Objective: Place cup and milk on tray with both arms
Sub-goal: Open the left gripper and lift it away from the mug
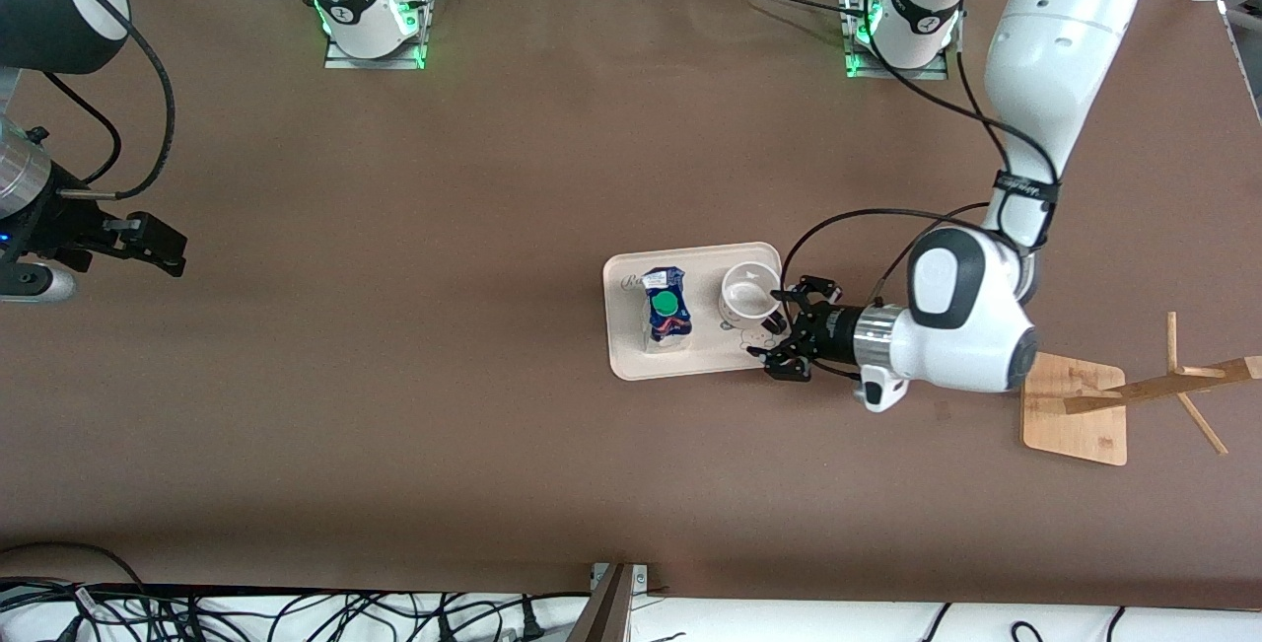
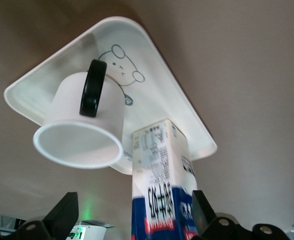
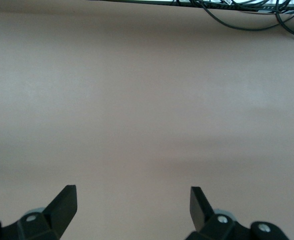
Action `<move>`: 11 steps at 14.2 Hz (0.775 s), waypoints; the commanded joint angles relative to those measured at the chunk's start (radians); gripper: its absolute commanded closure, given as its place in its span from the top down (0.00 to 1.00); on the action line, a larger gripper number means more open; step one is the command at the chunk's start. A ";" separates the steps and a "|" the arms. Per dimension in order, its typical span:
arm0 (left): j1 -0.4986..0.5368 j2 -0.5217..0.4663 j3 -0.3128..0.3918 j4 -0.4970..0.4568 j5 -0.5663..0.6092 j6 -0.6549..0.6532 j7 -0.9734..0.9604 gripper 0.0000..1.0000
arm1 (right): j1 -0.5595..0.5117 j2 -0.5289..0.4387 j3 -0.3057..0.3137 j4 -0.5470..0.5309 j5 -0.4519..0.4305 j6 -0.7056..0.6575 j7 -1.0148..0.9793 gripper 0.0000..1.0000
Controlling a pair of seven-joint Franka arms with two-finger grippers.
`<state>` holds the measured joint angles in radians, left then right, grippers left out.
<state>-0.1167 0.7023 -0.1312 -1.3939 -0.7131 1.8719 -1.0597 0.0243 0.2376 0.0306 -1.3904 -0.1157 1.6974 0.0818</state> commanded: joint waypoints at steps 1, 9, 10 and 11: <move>0.020 -0.191 0.009 -0.065 0.122 -0.040 0.065 1.00 | -0.076 -0.070 0.028 -0.088 0.068 0.028 -0.011 1.00; 0.075 -0.653 0.009 -0.286 0.605 -0.198 0.639 1.00 | -0.083 -0.090 0.018 -0.082 0.073 -0.025 -0.195 1.00; 0.093 -0.668 0.009 -0.287 0.631 -0.214 0.682 1.00 | -0.083 -0.090 0.018 -0.082 0.074 -0.024 -0.191 1.00; 0.103 -0.681 0.010 -0.290 0.676 -0.226 0.729 1.00 | -0.083 -0.090 0.018 -0.082 0.077 -0.024 -0.192 1.00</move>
<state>-0.0411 0.0707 -0.1203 -1.6297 -0.1030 1.6550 -0.4445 -0.0445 0.1756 0.0363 -1.4407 -0.0502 1.6655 -0.0898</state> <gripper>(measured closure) 0.000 0.000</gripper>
